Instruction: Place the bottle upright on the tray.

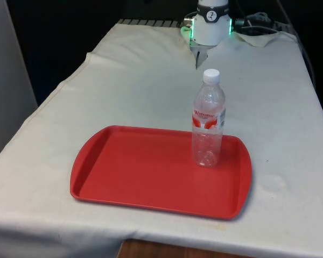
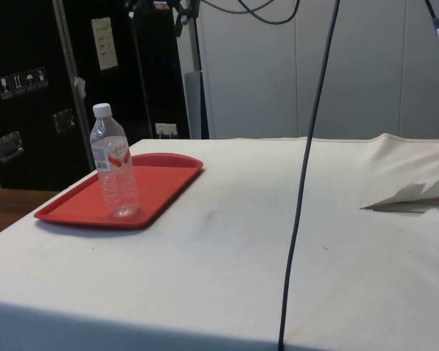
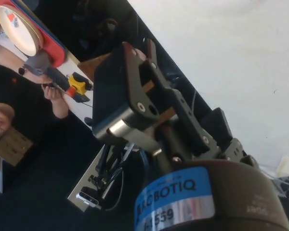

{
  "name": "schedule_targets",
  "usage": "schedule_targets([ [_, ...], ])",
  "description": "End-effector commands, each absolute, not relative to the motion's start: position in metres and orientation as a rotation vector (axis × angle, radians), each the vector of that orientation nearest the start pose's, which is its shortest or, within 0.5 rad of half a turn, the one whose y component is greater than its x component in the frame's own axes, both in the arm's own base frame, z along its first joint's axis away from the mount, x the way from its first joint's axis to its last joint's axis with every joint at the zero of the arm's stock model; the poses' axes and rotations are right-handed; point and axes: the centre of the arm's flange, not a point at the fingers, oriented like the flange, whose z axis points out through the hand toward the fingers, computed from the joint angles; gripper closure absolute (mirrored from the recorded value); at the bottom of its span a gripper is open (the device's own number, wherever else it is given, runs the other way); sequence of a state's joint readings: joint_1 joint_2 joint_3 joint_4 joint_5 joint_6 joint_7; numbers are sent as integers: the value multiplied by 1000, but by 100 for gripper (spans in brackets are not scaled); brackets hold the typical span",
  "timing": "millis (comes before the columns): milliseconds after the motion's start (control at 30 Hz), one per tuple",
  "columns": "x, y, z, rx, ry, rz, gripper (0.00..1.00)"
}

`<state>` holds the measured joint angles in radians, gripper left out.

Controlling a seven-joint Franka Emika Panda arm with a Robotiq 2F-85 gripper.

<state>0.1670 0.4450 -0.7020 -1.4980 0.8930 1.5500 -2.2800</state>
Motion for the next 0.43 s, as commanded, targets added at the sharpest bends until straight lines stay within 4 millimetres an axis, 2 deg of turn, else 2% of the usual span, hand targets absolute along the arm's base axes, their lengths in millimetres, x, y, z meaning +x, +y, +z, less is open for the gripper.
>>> schedule_targets([
  [0,621,-190,461,2274,2444,957,0],
  [400,615,-189,458,2276,2476,998,0],
])
